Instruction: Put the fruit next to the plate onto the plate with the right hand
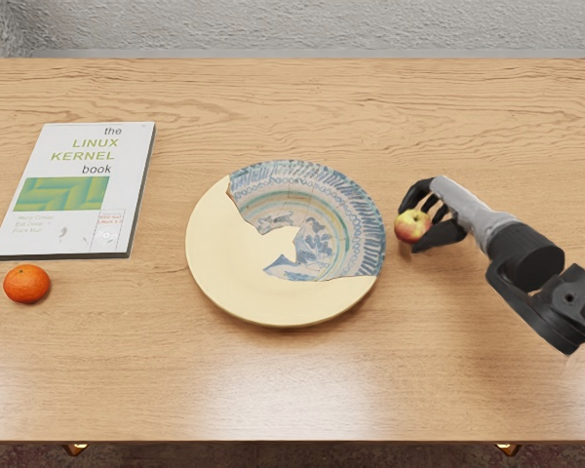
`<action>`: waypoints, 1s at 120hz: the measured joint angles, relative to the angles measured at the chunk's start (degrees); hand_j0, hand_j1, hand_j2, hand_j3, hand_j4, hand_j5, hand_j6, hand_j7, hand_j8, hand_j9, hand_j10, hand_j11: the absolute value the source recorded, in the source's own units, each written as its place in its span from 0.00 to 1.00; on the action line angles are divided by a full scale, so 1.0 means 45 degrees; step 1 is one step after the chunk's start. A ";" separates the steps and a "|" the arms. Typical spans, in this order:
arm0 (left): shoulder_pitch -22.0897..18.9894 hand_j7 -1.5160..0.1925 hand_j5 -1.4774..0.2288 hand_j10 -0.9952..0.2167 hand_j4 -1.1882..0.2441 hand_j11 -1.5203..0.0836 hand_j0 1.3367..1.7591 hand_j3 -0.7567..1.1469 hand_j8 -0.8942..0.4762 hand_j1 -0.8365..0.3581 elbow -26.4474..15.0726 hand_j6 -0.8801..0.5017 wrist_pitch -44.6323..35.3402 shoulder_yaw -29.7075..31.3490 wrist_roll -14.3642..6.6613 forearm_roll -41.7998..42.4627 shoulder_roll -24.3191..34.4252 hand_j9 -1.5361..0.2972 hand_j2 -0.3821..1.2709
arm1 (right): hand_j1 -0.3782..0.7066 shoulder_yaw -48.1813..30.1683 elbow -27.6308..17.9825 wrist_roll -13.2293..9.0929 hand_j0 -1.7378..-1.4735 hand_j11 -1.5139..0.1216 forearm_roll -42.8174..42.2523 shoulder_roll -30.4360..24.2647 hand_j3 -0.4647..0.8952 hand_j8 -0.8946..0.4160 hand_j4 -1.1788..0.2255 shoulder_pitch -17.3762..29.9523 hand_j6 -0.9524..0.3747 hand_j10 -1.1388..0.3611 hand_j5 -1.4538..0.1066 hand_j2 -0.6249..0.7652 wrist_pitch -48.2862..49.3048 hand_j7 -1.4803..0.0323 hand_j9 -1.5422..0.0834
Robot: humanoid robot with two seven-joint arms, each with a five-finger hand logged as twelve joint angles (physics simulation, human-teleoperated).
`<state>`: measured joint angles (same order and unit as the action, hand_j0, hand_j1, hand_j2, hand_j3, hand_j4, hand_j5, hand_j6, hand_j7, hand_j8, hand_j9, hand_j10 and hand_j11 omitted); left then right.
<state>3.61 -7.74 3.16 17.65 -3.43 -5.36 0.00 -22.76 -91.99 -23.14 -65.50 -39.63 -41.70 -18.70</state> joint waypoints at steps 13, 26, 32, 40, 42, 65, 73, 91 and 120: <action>0.0000 0.70 0.68 0.62 0.66 0.75 0.76 0.40 0.47 0.75 0.0000 0.46 0.0000 0.0001 0.0000 0.0000 0.0000 0.66 0.26 | 0.64 -0.0996 -0.0068 0.0092 0.35 0.29 0.0975 -0.0179 0.34 0.34 0.42 -0.0195 0.42 0.25 0.24 0.73 0.1484 0.30 0.29; 0.0000 0.70 0.68 0.62 0.66 0.75 0.76 0.40 0.47 0.75 -0.0002 0.46 0.0000 0.0002 0.0000 0.0000 0.0000 0.66 0.26 | 0.61 -0.1978 -0.0091 0.0194 0.34 0.28 0.1895 -0.0194 0.34 0.33 0.40 -0.0271 0.41 0.25 0.24 0.69 0.3099 0.30 0.29; 0.0000 0.70 0.68 0.62 0.66 0.75 0.76 0.40 0.47 0.75 -0.0001 0.46 0.0000 -0.0003 0.0000 0.0000 0.0000 0.66 0.26 | 0.59 -0.2314 -0.0096 0.0251 0.33 0.27 0.2244 -0.0096 0.34 0.32 0.39 -0.0290 0.40 0.25 0.23 0.68 0.3734 0.30 0.29; 0.0000 0.70 0.68 0.62 0.66 0.75 0.76 0.40 0.47 0.75 0.0000 0.46 0.0000 -0.0001 0.0000 0.0000 0.0000 0.66 0.26 | 0.58 -0.2569 -0.0100 0.0283 0.32 0.26 0.2520 0.0207 0.34 0.32 0.37 -0.0350 0.40 0.24 0.23 0.68 0.4259 0.29 0.28; 0.0000 0.70 0.68 0.62 0.66 0.75 0.76 0.40 0.47 0.75 0.0000 0.46 0.0000 -0.0001 0.0000 0.0000 0.0000 0.66 0.26 | 0.58 -0.2612 -0.0101 0.0287 0.32 0.26 0.2567 0.0297 0.34 0.32 0.36 -0.0373 0.40 0.24 0.22 0.68 0.4348 0.29 0.27; 0.0000 0.70 0.68 0.62 0.66 0.75 0.76 0.40 0.47 0.75 0.0000 0.46 0.0000 0.0002 0.0000 0.0000 0.0000 0.66 0.26 | 0.58 -0.2794 -0.0107 0.0260 0.31 0.19 0.2807 0.1294 0.34 0.36 0.30 -0.0581 0.43 0.23 0.17 0.67 0.4813 0.25 0.22; 0.0000 0.70 0.68 0.62 0.66 0.75 0.76 0.40 0.47 0.75 0.0000 0.46 0.0000 0.0003 -0.0001 0.0001 0.0000 0.66 0.26 | 0.57 -0.2792 -0.0106 0.0233 0.30 0.18 0.2831 0.1665 0.34 0.37 0.29 -0.0641 0.44 0.22 0.16 0.67 0.4914 0.25 0.20; 0.0000 0.70 0.68 0.62 0.66 0.75 0.76 0.40 0.47 0.75 0.0000 0.46 0.0000 0.0001 -0.0001 0.0001 0.0000 0.66 0.26 | 0.57 -0.2692 -0.0038 0.0151 0.30 0.17 0.2845 0.2519 0.34 0.38 0.27 -0.0882 0.45 0.22 0.14 0.66 0.5011 0.24 0.19; 0.0002 0.70 0.68 0.62 0.66 0.75 0.76 0.40 0.47 0.75 0.0000 0.46 0.0000 0.0001 0.0000 0.0000 0.0000 0.66 0.26 | 0.53 -0.2633 0.0138 0.0104 0.31 0.17 0.2850 0.3077 0.34 0.34 0.26 -0.1055 0.39 0.21 0.14 0.66 0.5142 0.23 0.20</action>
<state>3.62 -7.73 3.16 17.66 -3.43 -5.36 0.00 -34.61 -91.36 -22.67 -52.68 -25.78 -46.45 4.44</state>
